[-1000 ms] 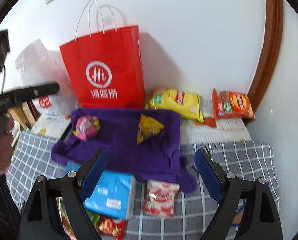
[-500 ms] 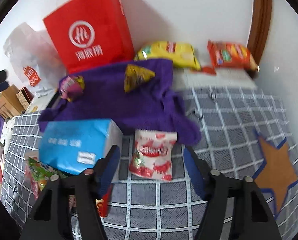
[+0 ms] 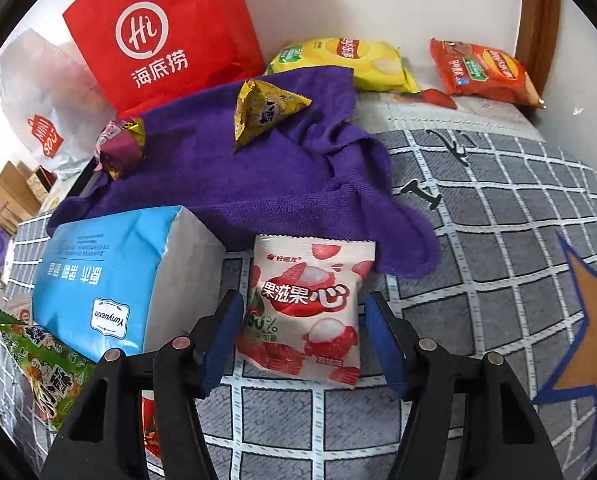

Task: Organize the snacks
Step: 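Grasp the white-red lychee candy bag with the right tool, then grasp the pink peach candy bag with the left tool while the right tool holds the lychee bag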

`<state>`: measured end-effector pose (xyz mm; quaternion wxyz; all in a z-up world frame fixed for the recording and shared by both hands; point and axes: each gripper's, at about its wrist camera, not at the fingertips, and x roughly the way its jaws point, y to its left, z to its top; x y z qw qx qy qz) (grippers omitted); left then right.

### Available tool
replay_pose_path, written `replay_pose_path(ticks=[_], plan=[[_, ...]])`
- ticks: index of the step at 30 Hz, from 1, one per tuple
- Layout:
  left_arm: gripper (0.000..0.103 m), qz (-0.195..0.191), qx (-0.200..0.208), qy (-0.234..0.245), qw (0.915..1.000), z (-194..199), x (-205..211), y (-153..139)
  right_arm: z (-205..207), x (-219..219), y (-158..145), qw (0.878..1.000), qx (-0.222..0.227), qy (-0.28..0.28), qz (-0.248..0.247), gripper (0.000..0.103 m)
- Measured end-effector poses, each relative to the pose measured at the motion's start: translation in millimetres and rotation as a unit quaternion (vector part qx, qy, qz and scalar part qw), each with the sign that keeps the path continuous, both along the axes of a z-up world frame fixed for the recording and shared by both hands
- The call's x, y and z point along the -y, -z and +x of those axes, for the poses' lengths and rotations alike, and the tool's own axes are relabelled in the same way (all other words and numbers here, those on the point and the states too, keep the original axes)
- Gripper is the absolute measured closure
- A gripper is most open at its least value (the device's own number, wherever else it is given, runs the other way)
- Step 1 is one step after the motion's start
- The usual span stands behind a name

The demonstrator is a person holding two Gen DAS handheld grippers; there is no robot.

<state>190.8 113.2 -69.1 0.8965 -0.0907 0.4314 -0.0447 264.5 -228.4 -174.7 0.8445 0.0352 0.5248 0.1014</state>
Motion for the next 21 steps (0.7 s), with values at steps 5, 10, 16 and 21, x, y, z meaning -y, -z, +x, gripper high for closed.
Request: replay_pose_path(ticks=[5, 10, 16, 21], plan=[[0.019, -0.004, -0.005, 0.007, 1.0000, -3.5, 2.5, 4.0, 3.4, 1.3, 2.9, 1.000, 0.000, -0.019, 0.012, 0.035], [0.019, -0.006, -0.003, 0.014, 0.9999, -7.9, 8.9, 3.4, 1.3, -0.7, 0.7, 0.999, 0.007, -0.047, 0.023, 0.056], [0.019, -0.007, -0.005, 0.015, 0.9999, -24.6, 7.8, 7.3, -28.4, 15.5, -14.6, 0.998, 0.002, -0.064, 0.017, 0.057], [0.019, -0.014, -0.008, 0.008, 0.9998, -33.7, 5.4, 14.2, -46.6, 16.6, -6.4, 0.998, -0.007, -0.068, -0.016, 0.052]])
